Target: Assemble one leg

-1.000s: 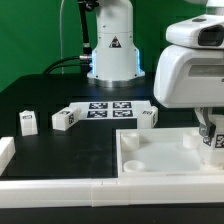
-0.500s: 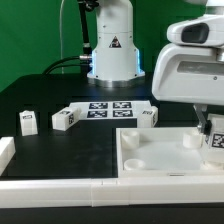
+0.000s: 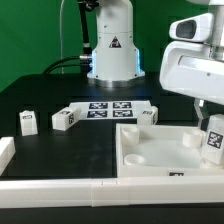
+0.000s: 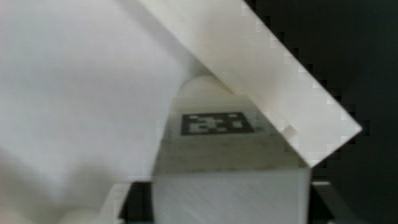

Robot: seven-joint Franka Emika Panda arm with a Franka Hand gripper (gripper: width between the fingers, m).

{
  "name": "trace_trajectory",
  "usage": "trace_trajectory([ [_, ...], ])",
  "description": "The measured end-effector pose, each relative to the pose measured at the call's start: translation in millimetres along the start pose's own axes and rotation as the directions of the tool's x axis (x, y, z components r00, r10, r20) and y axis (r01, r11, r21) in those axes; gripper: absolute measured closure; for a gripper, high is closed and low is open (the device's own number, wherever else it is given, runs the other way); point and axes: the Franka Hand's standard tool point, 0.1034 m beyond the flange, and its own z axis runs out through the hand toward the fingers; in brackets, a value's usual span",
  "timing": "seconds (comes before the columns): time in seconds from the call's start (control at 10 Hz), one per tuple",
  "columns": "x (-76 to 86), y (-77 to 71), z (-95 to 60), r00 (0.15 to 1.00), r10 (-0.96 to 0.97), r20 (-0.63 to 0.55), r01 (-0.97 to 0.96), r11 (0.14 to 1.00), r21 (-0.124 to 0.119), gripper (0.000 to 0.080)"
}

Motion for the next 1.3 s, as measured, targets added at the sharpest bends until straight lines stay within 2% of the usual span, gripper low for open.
trace_trajectory([
  [0.3, 1.4, 0.9, 0.4, 0.959, 0.283, 0.008, -0.283, 0.959, 0.001, 0.0508],
  [0.5, 2.1, 1.3, 0.7, 0.946, 0.325, 0.011, -0.325, 0.946, 0.001, 0.0508],
  [0.6, 1.8, 1.1, 0.7, 0.955, 0.297, 0.012, -0.297, 0.955, 0.002, 0.0443],
  [0.7, 1.6, 1.0, 0.7, 0.954, 0.298, 0.013, -0.298, 0.955, 0.002, 0.0307],
  [0.8, 2.0, 0.6, 0.4, 0.965, 0.263, 0.012, -0.264, 0.965, 0.006, 0.0307],
  [0.9, 3.2, 0.2, -0.7, 0.994, 0.110, 0.007, -0.110, 0.994, 0.020, 0.0181],
  [1.1, 4.4, 1.1, -1.9, 0.992, -0.122, -0.002, 0.122, 0.992, 0.027, 0.0158],
  [1.3, 6.2, 1.1, -3.3, 0.940, -0.341, -0.009, 0.341, 0.940, 0.027, 0.0151],
])
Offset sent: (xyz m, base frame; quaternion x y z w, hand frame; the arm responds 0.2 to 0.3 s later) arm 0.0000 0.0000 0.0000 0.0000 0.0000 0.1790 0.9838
